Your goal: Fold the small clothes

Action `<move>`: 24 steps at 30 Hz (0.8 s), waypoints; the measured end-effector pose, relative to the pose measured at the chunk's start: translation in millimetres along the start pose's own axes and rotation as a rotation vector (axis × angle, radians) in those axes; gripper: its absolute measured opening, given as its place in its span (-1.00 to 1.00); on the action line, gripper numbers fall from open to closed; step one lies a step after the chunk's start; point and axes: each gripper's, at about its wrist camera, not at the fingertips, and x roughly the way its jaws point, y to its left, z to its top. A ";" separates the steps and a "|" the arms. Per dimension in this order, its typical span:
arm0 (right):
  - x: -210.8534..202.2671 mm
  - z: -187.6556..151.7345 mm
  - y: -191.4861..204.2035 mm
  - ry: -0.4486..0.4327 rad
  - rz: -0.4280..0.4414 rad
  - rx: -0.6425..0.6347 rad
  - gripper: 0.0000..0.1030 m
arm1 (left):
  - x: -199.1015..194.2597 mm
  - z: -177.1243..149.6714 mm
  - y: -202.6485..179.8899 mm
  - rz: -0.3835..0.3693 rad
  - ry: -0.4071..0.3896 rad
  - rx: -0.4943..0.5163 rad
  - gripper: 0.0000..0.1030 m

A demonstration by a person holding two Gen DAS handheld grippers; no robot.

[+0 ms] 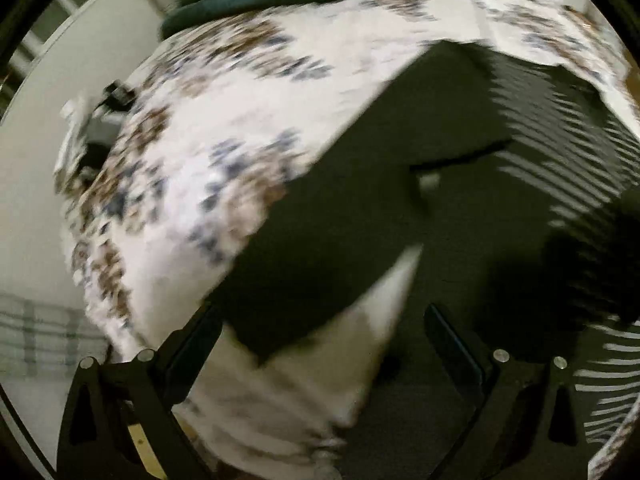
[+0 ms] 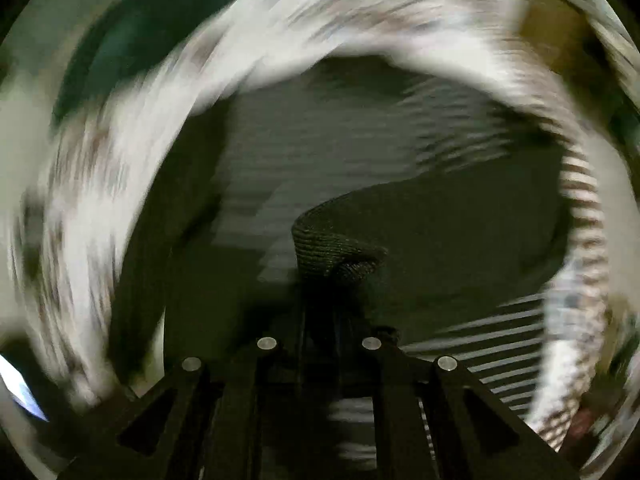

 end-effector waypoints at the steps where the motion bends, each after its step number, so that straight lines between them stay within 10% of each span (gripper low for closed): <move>1: 23.6 -14.4 32.3 0.057 -0.006 -0.069 -0.79 | 5.6 -2.0 12.9 0.016 0.015 -0.017 1.00; 5: 86.3 -79.3 106.2 0.241 -0.022 -0.225 -0.79 | 27.1 -11.9 59.7 0.070 0.051 -0.071 1.00; 12: 109.8 -105.3 115.9 0.308 -0.035 -0.231 -0.66 | 48.1 -16.9 102.0 0.036 0.077 -0.132 1.00; 16: 83.5 -94.1 79.1 0.322 0.148 -0.046 0.28 | 53.2 -18.4 130.0 -0.051 0.075 -0.207 1.00; 24: 55.4 -99.2 -37.4 0.292 0.121 0.313 0.32 | 103.3 -42.4 178.1 -0.345 0.203 -0.509 0.98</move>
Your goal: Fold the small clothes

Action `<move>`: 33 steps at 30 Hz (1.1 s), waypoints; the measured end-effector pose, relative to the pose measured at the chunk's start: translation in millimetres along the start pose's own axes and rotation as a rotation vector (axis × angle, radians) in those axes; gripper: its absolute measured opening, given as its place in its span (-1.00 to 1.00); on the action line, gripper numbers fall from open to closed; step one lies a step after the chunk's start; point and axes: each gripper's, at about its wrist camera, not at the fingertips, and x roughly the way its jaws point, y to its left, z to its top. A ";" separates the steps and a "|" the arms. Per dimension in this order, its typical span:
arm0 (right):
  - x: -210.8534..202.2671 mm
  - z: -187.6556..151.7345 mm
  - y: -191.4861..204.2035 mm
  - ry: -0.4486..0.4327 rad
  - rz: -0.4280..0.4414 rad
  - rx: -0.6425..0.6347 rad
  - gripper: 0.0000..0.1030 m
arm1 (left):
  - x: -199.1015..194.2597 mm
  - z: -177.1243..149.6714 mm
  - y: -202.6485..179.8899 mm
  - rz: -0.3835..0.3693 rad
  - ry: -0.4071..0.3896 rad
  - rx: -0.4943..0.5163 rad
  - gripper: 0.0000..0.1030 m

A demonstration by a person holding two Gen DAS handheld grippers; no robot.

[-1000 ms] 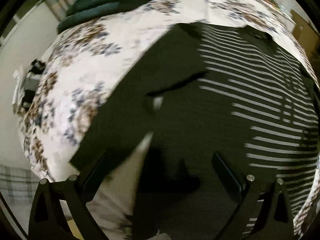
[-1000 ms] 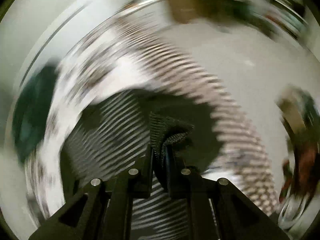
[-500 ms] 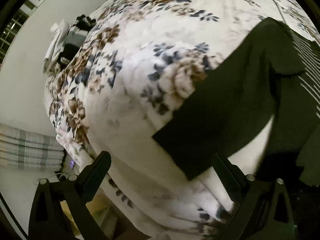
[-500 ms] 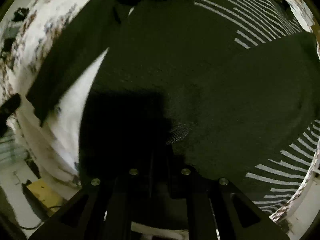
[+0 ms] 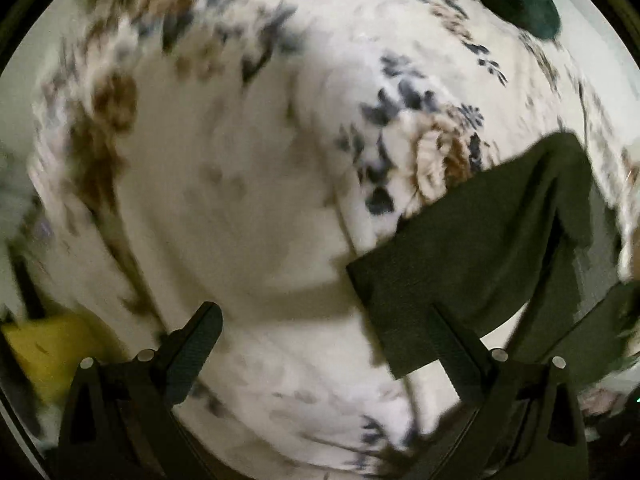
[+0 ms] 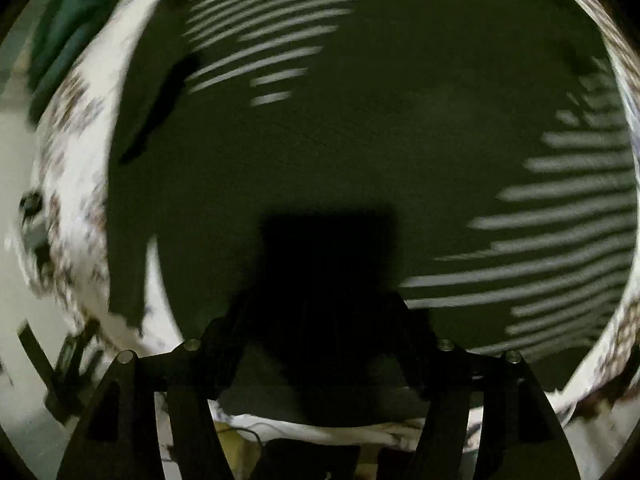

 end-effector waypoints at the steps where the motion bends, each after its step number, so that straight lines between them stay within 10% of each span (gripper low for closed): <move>1: 2.2 0.1 -13.2 0.007 -0.012 0.042 0.32 | 6.4 1.1 1.8 -0.062 0.009 -0.043 0.98; 4: 6.0 11.5 -41.4 0.021 -0.020 0.105 0.32 | 21.2 2.5 -15.9 -0.130 0.011 -0.061 0.76; 8: 10.0 15.6 -60.6 0.033 -0.039 0.140 0.32 | 36.6 5.7 -49.6 -0.036 0.015 0.033 -0.84; 16: -0.8 3.9 -66.1 0.003 -0.062 0.110 0.32 | -28.9 -14.8 -78.1 0.035 -0.154 0.134 -0.95; 25: -24.6 -9.5 -129.5 -0.019 0.007 0.144 0.31 | -147.7 -53.8 -164.1 0.030 -0.415 0.469 -0.96; 33: -69.3 -22.5 -214.4 -0.064 0.014 0.203 0.32 | -134.6 -204.1 -331.0 -0.197 -0.283 0.903 -0.96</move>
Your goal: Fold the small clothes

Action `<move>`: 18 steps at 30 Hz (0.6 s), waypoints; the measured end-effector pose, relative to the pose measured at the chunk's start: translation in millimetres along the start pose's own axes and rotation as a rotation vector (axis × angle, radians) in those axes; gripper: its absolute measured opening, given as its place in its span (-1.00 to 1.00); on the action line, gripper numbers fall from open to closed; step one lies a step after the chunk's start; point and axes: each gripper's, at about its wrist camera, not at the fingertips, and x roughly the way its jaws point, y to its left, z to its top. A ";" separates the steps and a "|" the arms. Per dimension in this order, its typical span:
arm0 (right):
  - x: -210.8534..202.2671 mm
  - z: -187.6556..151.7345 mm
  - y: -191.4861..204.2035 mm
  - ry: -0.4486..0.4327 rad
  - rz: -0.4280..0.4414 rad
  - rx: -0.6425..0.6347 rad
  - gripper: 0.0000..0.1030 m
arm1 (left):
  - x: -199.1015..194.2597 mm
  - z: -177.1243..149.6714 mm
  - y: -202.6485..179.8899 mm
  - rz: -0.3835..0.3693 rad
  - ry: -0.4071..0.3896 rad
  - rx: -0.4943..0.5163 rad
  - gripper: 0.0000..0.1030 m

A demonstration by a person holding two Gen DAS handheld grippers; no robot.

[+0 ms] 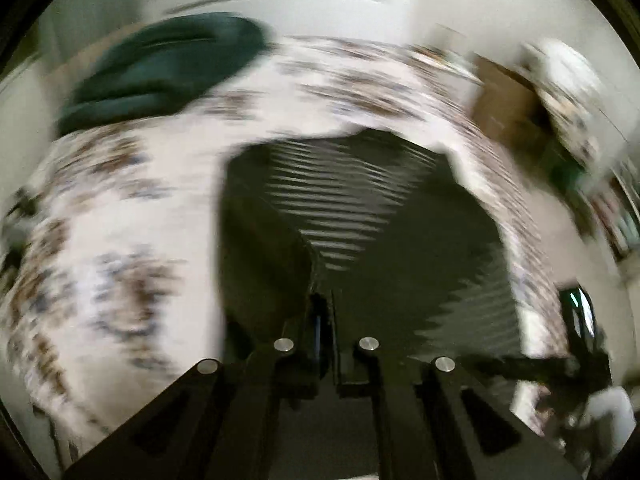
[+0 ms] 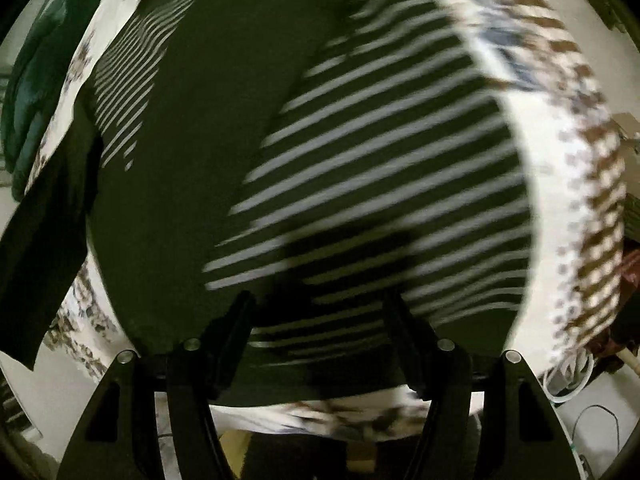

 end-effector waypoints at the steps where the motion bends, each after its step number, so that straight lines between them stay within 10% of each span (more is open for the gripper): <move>1: -7.7 1.5 -20.0 -0.010 -0.005 0.016 0.32 | 7.9 -2.2 -18.5 -0.030 0.016 0.024 -0.96; 7: -30.1 2.7 -110.6 -0.040 -0.051 0.096 0.32 | 64.8 -46.5 -151.4 -0.161 0.152 0.181 -0.96; 14: -35.9 8.3 -159.0 -0.019 -0.020 0.114 0.32 | 96.7 -68.8 -169.8 -0.091 0.271 0.135 -0.85; 18: -36.7 12.4 -159.2 -0.011 0.073 0.103 0.32 | 94.1 -74.0 -130.5 -0.016 0.295 0.063 0.31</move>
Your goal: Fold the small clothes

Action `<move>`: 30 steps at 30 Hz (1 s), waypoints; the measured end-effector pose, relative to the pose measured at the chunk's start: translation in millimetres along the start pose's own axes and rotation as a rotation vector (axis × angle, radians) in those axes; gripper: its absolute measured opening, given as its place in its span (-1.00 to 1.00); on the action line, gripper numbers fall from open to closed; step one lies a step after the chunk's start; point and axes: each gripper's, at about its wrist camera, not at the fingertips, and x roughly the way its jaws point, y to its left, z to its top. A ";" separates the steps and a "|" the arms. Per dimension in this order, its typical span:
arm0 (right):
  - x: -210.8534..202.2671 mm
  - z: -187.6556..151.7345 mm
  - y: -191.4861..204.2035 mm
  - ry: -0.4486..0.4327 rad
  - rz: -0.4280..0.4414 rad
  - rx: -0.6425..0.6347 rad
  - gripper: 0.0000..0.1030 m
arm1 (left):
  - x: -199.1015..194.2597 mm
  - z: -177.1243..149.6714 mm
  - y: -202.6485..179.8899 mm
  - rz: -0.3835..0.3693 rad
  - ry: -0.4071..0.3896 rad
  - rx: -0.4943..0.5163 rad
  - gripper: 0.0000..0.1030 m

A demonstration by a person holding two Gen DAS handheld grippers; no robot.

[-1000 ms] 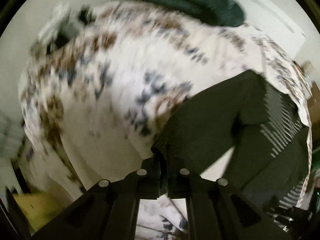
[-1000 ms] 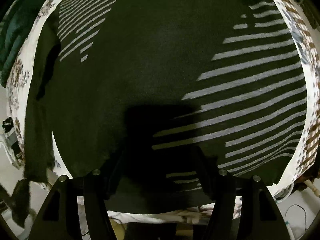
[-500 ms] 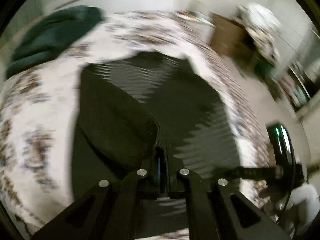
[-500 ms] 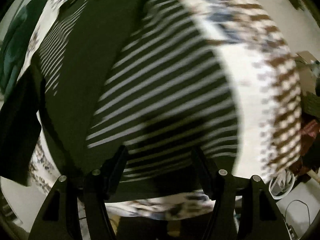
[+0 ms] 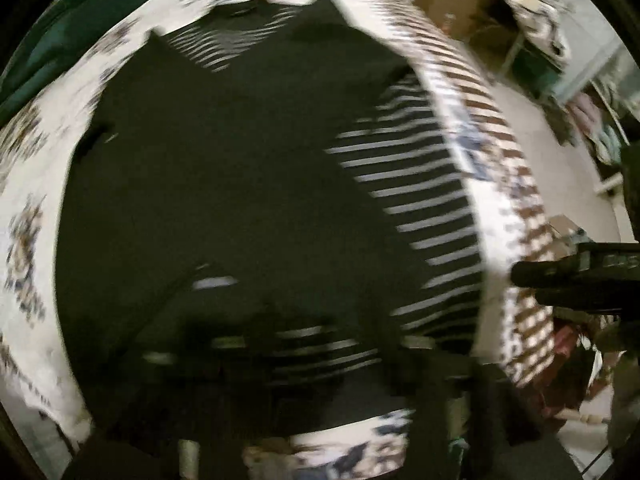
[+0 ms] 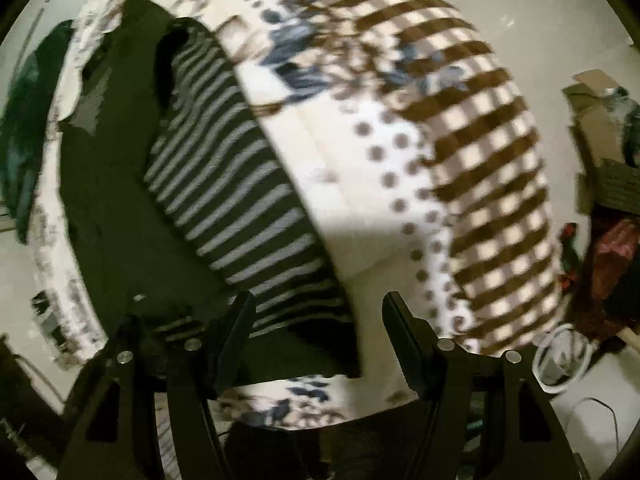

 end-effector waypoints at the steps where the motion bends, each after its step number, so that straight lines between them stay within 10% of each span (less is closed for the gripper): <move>1: 1.1 1.9 1.3 0.007 0.028 -0.013 0.32 | -3.1 -4.2 18.7 0.019 0.004 -0.039 0.56; 12: 75.8 23.5 70.8 0.057 0.093 -0.147 0.23 | 14.7 -76.4 216.6 0.265 0.123 -0.400 0.58; 14: 81.6 19.2 73.7 0.058 0.075 -0.152 -0.86 | 15.9 -87.9 238.8 0.279 0.118 -0.446 0.58; 16: 81.1 10.0 69.2 0.075 0.073 -0.137 -0.87 | 18.8 -95.4 251.3 0.279 0.122 -0.470 0.58; 21: 84.1 -14.5 57.2 0.117 -0.047 -0.160 -0.84 | 42.3 -112.1 264.7 0.229 0.186 -0.475 0.58; 26: 37.0 -0.6 4.4 0.008 -0.019 0.024 0.17 | 54.2 -121.7 261.9 0.166 0.182 -0.453 0.52; 30: 39.8 13.0 -38.4 -0.001 -0.069 0.120 0.18 | 53.7 -126.2 253.0 0.101 0.134 -0.434 -0.69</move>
